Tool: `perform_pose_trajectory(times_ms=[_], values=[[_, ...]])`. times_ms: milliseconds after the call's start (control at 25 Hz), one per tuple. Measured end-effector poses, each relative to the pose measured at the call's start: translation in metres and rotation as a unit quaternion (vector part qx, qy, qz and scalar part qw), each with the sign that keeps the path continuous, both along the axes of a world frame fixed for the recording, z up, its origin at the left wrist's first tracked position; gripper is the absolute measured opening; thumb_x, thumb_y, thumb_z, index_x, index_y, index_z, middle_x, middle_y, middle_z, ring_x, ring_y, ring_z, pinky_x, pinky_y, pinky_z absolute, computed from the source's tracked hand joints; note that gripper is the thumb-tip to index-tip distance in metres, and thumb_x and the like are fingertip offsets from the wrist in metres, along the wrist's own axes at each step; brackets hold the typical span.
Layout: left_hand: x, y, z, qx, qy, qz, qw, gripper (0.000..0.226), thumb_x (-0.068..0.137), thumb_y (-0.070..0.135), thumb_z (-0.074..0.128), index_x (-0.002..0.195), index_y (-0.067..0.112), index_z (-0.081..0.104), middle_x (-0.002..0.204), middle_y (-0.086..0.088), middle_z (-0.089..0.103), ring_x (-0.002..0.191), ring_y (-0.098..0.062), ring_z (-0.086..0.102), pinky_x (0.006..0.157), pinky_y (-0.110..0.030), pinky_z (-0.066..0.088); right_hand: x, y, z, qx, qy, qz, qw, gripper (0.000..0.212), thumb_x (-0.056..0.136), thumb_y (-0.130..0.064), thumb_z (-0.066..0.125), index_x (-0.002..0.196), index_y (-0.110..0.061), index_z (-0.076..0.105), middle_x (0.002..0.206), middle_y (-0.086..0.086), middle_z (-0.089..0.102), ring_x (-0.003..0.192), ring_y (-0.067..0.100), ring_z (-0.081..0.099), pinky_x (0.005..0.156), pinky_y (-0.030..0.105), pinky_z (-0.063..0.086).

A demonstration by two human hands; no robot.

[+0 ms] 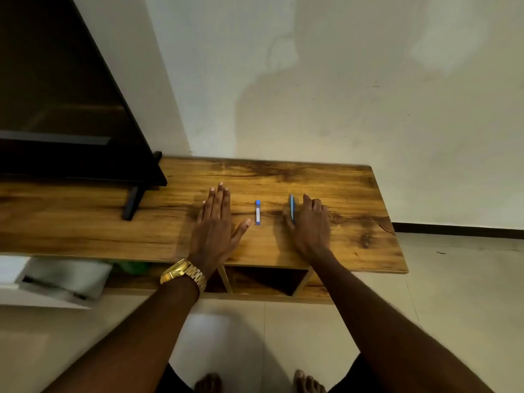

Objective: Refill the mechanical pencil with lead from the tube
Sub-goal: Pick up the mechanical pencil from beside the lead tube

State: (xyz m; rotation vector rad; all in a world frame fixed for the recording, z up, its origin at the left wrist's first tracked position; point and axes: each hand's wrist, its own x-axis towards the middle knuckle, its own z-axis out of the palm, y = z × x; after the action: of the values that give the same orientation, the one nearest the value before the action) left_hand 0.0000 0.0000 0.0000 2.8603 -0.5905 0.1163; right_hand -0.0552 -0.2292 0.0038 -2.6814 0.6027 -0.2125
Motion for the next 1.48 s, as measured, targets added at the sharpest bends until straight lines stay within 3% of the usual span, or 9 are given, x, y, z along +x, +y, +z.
perform_pose_trajectory(times_ms=[200,440,720,800,880,1000,1160,1320,1480], values=[[0.018,0.003,-0.033,0.029,0.062,0.004,0.998,0.094,0.105,0.069,0.030,0.173,0.010,0.003,0.182,-0.008,-0.006,0.169,-0.028,-0.003,0.135,-0.046,0.007,0.034,0.004,-0.006,0.029,-0.007,-0.013,0.999,0.034,0.107,-0.023,0.063,0.132,0.000,0.065,0.132,0.021,0.062,0.113,0.037,0.066,0.087,0.047,0.058],[0.009,0.007,-0.050,0.029,0.122,0.009,0.992,0.090,0.108,0.065,0.030,0.173,0.012,-0.002,0.182,-0.008,-0.010,0.168,-0.026,-0.010,0.137,-0.048,0.005,0.020,0.007,-0.013,0.126,0.014,-0.004,0.992,0.024,0.103,-0.010,0.064,0.123,0.002,0.073,0.115,0.021,0.076,0.105,0.036,0.072,0.083,0.039,0.052],[-0.031,0.023,0.004,-0.089,0.206,0.038,0.974,0.072,0.108,0.057,0.048,0.170,0.026,0.028,0.182,0.005,0.011,0.168,-0.019,0.007,0.129,-0.046,0.027,-0.025,0.021,0.035,0.588,-0.122,-0.088,0.795,0.024,0.102,-0.007,0.073,0.125,-0.006,0.066,0.108,0.026,0.078,0.084,0.028,0.083,0.076,0.036,0.067],[-0.044,0.021,0.019,-0.063,0.157,0.051,0.984,0.063,0.107,0.060,0.039,0.160,0.026,0.047,0.171,0.000,0.041,0.156,-0.021,0.039,0.112,-0.042,0.046,-0.030,0.028,0.048,0.599,-0.131,-0.050,0.789,0.035,0.101,-0.005,0.075,0.131,-0.018,0.062,0.104,0.024,0.078,0.083,0.027,0.083,0.073,0.034,0.067],[-0.049,0.003,0.040,-0.163,0.098,0.068,0.979,0.062,0.105,0.064,0.031,0.144,0.028,0.063,0.138,0.006,0.069,0.122,-0.013,0.062,0.087,-0.032,0.049,-0.029,0.026,0.056,0.565,-0.138,0.004,0.813,0.043,0.100,-0.005,0.076,0.134,-0.025,0.060,0.099,0.022,0.077,0.082,0.027,0.084,0.071,0.033,0.067],[-0.040,-0.028,0.047,-0.281,0.105,0.004,0.954,0.056,0.106,0.066,0.032,0.134,0.034,0.069,0.107,0.019,0.074,0.094,0.004,0.067,0.071,-0.020,0.051,-0.013,0.017,0.051,0.539,-0.136,0.061,0.829,0.040,0.099,-0.007,0.078,0.133,-0.023,0.062,0.097,0.022,0.077,0.084,0.028,0.084,0.072,0.034,0.067],[-0.048,-0.037,0.015,-0.283,0.123,-0.018,0.951,0.032,0.110,0.035,0.054,0.133,0.025,0.074,0.093,0.010,0.078,0.081,0.000,0.071,0.069,-0.019,0.056,-0.013,0.031,0.021,0.554,-0.094,0.063,0.825,0.021,0.103,-0.012,0.074,0.122,-0.014,0.066,0.094,0.016,0.081,0.085,0.032,0.083,0.073,0.039,0.067],[-0.045,-0.032,0.005,-0.325,0.148,0.007,0.934,0.025,0.107,0.033,0.064,0.124,0.025,0.080,0.088,0.014,0.080,0.081,0.003,0.074,0.071,-0.009,0.053,-0.004,0.027,0.011,0.529,-0.114,0.041,0.840,0.020,0.106,-0.032,0.071,0.110,-0.015,0.081,0.099,0.007,0.083,0.079,0.020,0.080,0.071,0.031,0.063],[-0.036,-0.029,0.005,-0.354,0.166,0.013,0.920,0.021,0.105,0.032,0.067,0.121,0.026,0.080,0.084,0.019,0.081,0.079,0.008,0.076,0.073,-0.009,0.056,0.010,0.014,0.011,0.606,-0.111,0.010,0.788,0.011,0.097,-0.022,0.082,0.101,-0.013,0.087,0.092,0.008,0.083,0.078,0.015,0.075,0.070,0.027,0.061]])
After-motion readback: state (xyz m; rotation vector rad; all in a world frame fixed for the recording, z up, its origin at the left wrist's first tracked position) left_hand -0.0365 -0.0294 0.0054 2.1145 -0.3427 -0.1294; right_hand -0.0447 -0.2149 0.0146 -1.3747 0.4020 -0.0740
